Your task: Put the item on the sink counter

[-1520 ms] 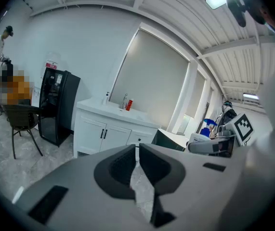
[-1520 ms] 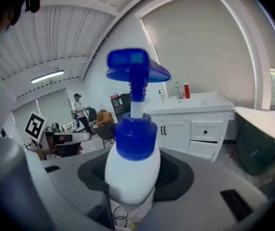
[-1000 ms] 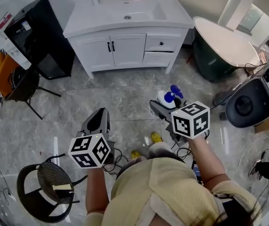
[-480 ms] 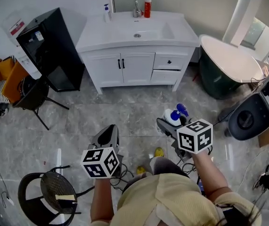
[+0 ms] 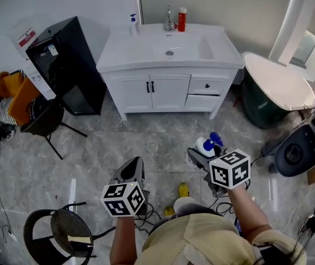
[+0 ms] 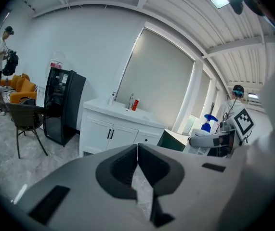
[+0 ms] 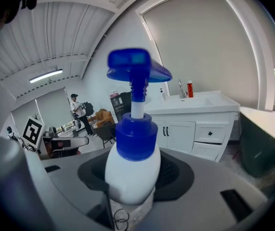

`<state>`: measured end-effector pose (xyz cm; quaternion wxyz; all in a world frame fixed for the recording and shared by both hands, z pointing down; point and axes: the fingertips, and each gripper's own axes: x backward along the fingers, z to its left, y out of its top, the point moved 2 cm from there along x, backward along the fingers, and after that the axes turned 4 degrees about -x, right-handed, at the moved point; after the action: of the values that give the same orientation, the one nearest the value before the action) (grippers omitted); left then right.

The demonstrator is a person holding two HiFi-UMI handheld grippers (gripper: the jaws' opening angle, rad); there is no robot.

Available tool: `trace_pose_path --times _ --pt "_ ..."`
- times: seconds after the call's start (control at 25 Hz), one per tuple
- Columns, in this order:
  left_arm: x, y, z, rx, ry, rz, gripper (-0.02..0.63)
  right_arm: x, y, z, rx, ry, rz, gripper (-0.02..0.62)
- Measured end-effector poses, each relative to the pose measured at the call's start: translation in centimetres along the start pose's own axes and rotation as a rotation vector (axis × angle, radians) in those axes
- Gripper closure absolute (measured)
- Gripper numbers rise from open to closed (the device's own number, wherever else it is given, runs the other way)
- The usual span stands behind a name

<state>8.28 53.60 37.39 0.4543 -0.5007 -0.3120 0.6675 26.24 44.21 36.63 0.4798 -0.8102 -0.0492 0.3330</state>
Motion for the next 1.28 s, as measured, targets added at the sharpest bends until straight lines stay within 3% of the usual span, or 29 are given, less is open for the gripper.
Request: trace_pose_path --times 0.2,0.64,0.96,1.28 --pt "-1.9 0.7 0.5 0.035 0.004 0.007 0.568 -1.7 0.9 -1.4 0.004 0.014 0.029 0.385" --pt "-7.8 4.2 -0.5 -0.038 0.011 0.007 0.567 -4.4 4.1 -6.0 0.009 0.031 0.023 0.385" --pt "-12.7 6.2 -2.4 0.002 0.034 -0.01 0.566 -5.7 6.0 -9.7 0.013 0.074 0.038 0.385" --pt "-16.5 6.9 -4.2 -0.031 0.043 0.009 0.566 -6.9 7.1 -12.7 0.01 0.099 0.043 0.385"
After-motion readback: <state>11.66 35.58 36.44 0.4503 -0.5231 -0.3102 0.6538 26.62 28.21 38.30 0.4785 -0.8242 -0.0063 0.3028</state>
